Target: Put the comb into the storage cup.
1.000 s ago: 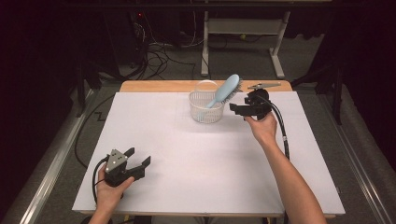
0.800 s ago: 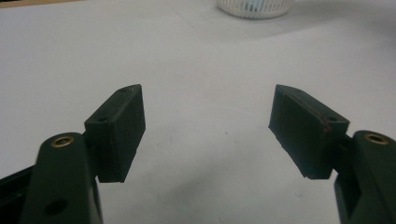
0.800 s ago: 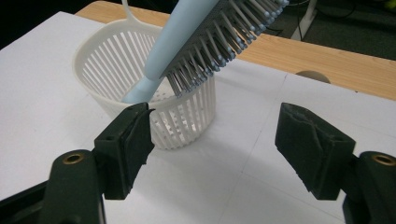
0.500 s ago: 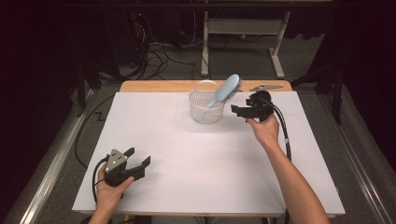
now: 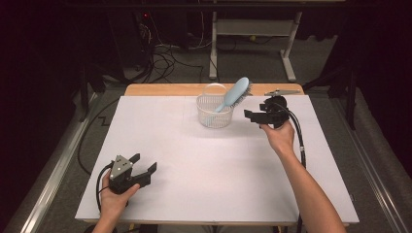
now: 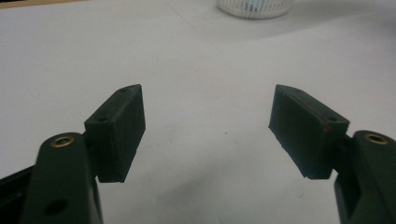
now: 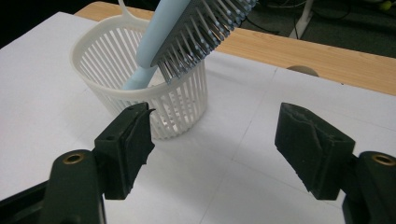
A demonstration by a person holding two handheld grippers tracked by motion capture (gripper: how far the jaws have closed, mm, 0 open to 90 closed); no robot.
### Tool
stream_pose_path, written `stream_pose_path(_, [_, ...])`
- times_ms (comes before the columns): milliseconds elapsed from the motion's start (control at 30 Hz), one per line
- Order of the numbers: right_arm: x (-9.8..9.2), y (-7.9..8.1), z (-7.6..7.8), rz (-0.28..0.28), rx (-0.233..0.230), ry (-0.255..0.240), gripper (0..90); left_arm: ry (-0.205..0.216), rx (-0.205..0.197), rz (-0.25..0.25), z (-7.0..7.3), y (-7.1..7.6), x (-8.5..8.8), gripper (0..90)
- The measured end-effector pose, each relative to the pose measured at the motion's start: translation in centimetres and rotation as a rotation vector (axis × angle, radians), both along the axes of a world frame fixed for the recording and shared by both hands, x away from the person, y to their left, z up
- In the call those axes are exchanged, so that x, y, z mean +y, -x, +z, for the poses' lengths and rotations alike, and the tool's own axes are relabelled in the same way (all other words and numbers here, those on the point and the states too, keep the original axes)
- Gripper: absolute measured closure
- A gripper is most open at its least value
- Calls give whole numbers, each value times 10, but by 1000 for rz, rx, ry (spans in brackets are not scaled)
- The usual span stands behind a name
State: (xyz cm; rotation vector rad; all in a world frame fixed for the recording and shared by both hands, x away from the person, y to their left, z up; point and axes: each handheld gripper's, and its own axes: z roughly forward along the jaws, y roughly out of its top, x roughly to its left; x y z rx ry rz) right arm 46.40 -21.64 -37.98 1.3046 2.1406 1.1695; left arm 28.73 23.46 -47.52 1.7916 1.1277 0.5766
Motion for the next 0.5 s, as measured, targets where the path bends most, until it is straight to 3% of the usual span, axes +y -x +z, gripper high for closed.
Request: stream_pose_path(500, [-6,5,-1,-7,-2,-5,279,2,1,3,0,0,0,278])
